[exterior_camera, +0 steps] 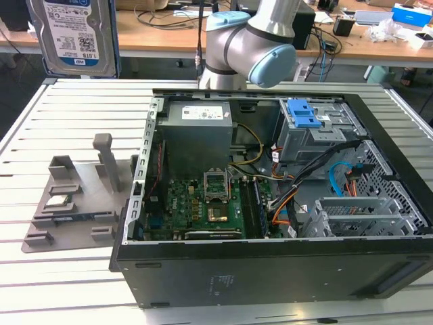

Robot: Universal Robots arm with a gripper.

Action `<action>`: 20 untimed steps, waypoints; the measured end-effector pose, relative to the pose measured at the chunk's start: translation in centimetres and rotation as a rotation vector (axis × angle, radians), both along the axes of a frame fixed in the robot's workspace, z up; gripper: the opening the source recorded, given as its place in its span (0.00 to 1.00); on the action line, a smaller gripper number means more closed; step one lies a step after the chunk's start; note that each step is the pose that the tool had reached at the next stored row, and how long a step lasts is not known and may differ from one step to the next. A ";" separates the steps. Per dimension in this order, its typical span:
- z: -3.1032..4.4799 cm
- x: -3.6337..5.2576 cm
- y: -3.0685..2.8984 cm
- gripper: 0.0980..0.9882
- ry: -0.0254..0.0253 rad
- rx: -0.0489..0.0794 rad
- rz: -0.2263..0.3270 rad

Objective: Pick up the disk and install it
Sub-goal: 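Pick up the disk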

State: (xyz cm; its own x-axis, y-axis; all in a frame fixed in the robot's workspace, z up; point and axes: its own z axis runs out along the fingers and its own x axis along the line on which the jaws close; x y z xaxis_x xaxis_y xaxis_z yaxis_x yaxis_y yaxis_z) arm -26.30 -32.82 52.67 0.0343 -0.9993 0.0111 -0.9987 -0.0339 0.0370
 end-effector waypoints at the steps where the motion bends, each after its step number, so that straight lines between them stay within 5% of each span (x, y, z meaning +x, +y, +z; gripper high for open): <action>1: 0.00 0.33 0.00 0.30 -0.0001 0.000 0.000; 8: 0.00 3.65 0.00 0.30 0.0000 0.000 0.000; 20: 0.00 7.12 0.00 0.30 -0.0001 0.000 0.000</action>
State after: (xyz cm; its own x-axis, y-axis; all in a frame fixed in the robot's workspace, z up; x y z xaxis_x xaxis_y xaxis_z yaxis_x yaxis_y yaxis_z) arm -19.19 -32.82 52.67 0.0343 -0.9993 0.0111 -0.9987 -0.0339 0.0370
